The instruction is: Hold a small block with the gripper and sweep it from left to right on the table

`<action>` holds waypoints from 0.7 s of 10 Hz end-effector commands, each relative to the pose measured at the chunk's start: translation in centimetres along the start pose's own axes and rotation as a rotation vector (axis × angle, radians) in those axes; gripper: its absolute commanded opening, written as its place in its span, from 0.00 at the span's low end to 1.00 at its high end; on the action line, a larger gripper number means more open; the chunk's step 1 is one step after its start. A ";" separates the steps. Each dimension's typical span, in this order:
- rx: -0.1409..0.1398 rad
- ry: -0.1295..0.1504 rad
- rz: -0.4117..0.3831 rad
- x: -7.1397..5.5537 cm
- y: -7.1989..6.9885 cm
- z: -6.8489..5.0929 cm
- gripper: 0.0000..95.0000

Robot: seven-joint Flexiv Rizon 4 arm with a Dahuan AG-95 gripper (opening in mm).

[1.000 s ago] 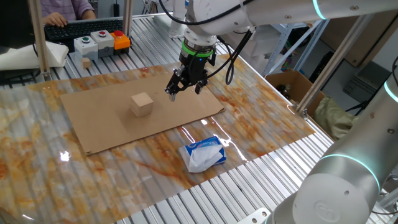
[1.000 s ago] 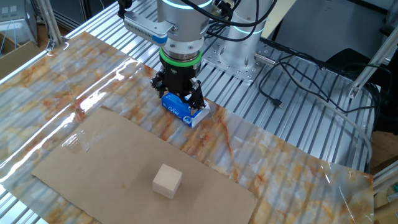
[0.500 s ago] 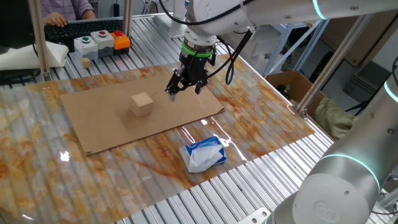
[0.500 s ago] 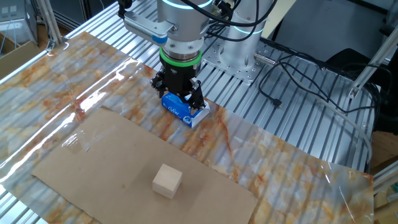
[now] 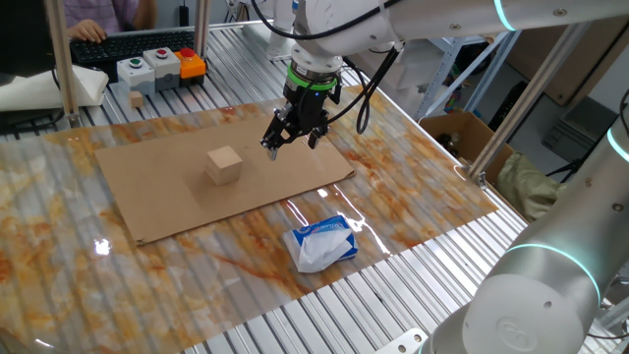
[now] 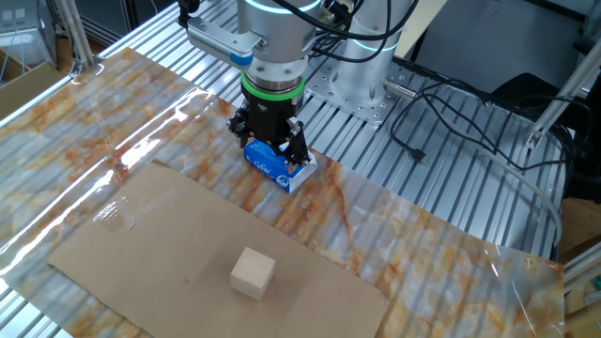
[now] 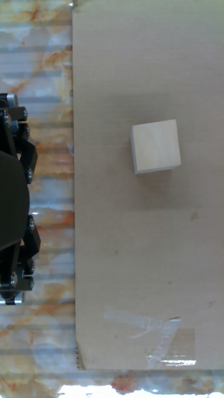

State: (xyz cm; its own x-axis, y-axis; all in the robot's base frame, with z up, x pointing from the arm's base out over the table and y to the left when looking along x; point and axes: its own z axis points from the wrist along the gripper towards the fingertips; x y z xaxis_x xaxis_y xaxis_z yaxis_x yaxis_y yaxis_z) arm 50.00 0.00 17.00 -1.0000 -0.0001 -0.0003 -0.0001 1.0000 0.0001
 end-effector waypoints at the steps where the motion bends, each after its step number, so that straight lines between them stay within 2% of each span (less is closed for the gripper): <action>1: 0.000 0.000 0.000 0.0 0.0 0.0 1.00; 2: -0.020 -0.024 0.728 0.0 0.0 0.0 0.20; 5: -0.041 -0.016 0.700 0.0 0.0 0.1 0.20; 7: -0.048 -0.013 0.730 0.0 0.0 0.1 0.20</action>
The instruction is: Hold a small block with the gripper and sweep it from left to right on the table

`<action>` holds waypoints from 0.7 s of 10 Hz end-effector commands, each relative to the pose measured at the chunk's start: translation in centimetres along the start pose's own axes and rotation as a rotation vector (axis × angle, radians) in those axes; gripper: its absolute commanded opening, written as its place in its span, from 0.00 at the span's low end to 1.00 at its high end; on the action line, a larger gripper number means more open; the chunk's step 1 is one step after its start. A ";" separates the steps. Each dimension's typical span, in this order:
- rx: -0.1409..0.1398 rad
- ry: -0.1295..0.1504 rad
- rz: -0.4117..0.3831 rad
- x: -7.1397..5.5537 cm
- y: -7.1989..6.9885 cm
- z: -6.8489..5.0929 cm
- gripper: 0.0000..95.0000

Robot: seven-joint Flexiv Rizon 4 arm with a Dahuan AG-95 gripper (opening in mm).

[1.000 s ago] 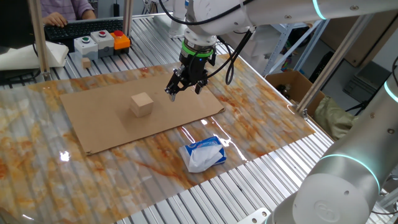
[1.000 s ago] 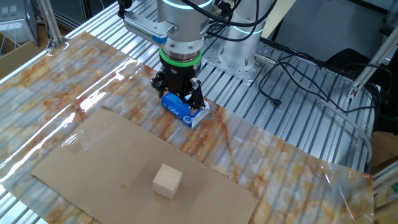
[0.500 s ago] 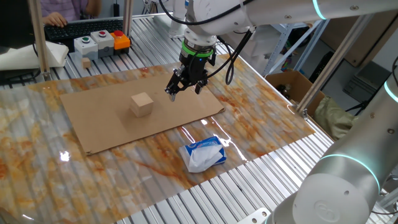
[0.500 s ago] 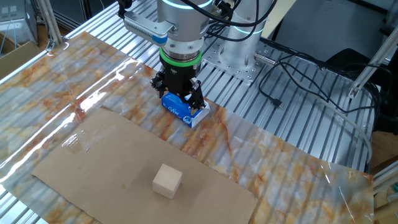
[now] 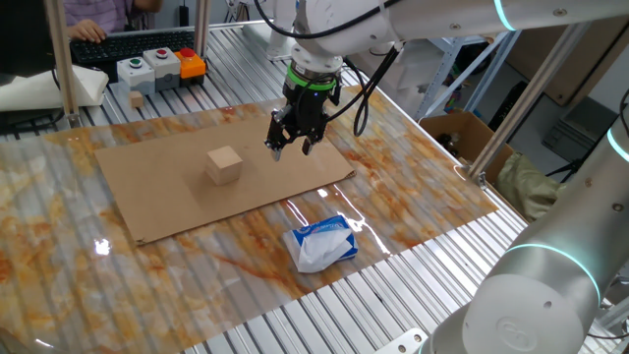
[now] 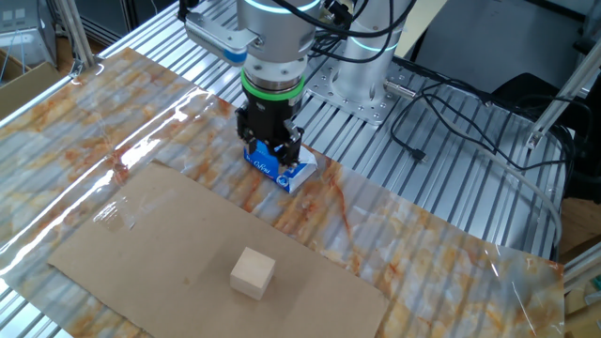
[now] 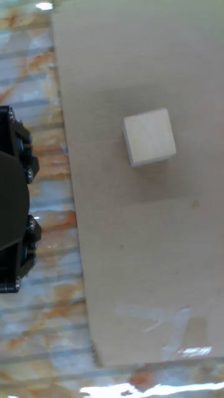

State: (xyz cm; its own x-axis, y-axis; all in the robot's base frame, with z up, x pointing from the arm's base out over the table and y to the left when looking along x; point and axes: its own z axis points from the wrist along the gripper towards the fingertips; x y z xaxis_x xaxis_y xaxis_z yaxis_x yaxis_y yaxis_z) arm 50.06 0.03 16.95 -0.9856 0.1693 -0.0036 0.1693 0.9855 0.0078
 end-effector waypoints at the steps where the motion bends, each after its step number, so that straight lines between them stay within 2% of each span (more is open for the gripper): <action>1: -0.040 -0.008 0.559 0.1 0.0 0.1 0.20; 4: -0.039 -0.009 0.510 0.1 0.1 0.2 0.20; 5: -0.038 -0.010 0.493 0.0 0.1 0.3 0.00; 7: -0.038 -0.010 0.488 0.0 0.2 0.6 0.00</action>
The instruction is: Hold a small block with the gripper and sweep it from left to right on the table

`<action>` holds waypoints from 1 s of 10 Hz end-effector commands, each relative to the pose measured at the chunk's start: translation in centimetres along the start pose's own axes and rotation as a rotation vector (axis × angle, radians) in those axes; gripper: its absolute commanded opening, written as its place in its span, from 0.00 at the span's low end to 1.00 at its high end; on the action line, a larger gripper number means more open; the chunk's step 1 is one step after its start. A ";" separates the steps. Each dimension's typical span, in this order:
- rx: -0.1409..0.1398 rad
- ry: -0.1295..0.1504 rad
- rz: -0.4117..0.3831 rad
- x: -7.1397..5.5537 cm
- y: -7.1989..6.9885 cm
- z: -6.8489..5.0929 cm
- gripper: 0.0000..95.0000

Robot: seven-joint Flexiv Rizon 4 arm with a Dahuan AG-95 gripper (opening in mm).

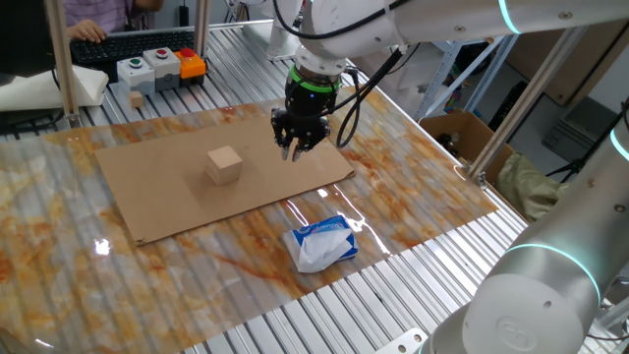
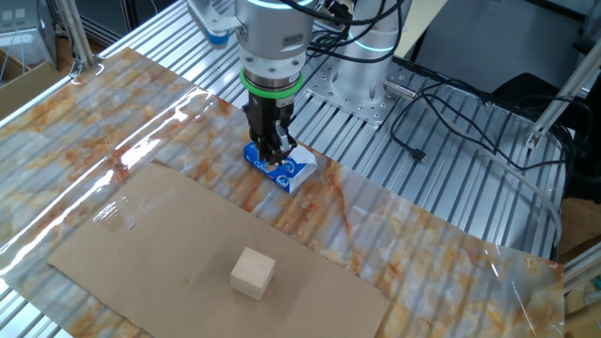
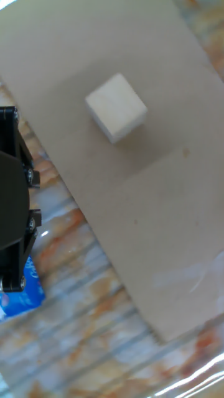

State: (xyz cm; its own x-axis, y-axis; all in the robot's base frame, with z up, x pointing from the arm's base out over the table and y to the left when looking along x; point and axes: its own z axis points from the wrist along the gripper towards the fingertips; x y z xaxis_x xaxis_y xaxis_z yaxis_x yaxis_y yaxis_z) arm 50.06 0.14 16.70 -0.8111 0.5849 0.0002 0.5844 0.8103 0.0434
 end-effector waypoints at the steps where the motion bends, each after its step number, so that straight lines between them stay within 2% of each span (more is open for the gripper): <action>1: -0.004 -0.002 0.036 0.0 0.2 0.5 0.00; 10: -0.005 -0.005 0.038 -0.1 0.2 0.6 0.00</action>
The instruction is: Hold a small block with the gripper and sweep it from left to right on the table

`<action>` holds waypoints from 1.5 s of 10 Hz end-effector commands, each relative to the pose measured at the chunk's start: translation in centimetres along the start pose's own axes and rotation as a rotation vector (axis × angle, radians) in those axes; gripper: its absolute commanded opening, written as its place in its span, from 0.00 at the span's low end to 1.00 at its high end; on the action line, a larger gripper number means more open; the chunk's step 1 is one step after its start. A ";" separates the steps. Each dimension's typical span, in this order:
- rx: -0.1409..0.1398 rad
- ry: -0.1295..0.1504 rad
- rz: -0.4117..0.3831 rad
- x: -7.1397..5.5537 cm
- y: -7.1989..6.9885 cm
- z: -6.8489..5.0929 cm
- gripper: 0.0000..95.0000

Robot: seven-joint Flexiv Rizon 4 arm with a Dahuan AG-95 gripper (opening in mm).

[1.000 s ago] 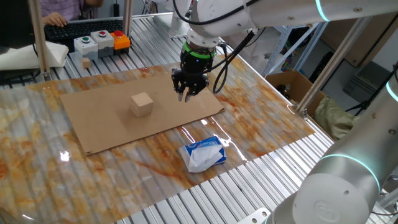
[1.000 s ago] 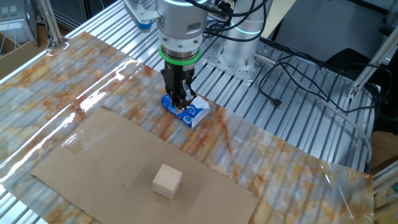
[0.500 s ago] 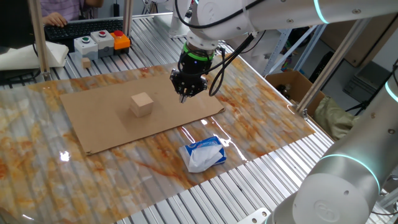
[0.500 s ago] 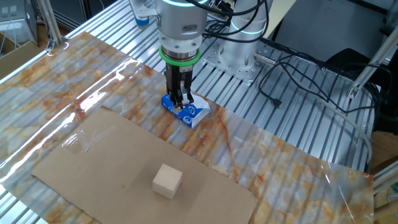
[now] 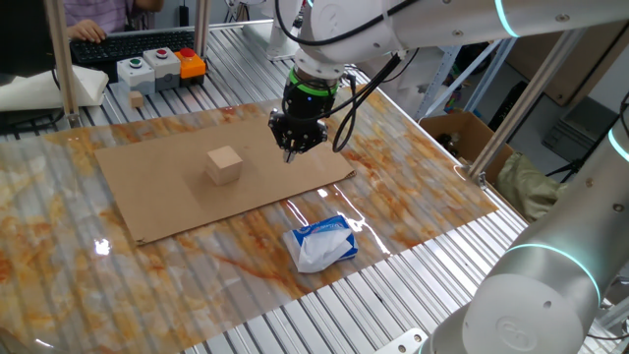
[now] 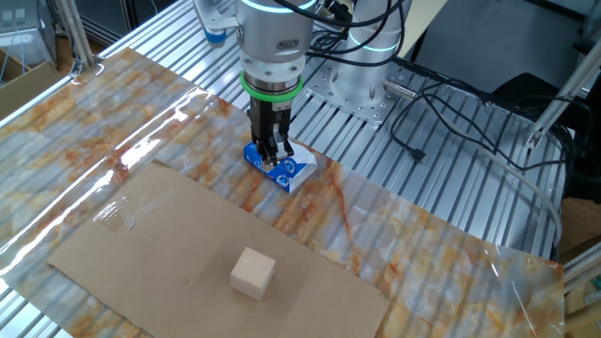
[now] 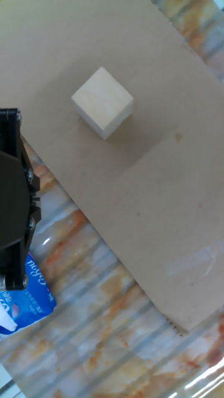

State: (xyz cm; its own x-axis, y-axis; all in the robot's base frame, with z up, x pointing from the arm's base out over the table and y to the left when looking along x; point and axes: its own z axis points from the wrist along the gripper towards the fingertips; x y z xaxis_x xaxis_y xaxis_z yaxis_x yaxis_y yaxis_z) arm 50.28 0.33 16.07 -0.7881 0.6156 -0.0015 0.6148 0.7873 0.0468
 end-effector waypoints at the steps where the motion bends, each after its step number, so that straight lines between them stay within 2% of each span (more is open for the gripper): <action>1: -0.001 -0.002 -0.003 0.0 0.0 0.0 0.00; 4: -0.001 -0.002 -0.012 -0.2 0.0 0.0 0.00; 9: 0.000 -0.004 -0.022 -1.3 -0.1 0.1 0.00; 15: 0.001 -0.005 -0.005 -1.9 0.3 0.8 0.00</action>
State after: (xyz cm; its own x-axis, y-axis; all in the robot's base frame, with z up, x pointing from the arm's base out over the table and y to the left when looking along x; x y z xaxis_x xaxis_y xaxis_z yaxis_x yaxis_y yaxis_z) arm 52.09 -0.54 15.23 -0.7893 0.6140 -0.0070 0.6131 0.7887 0.0446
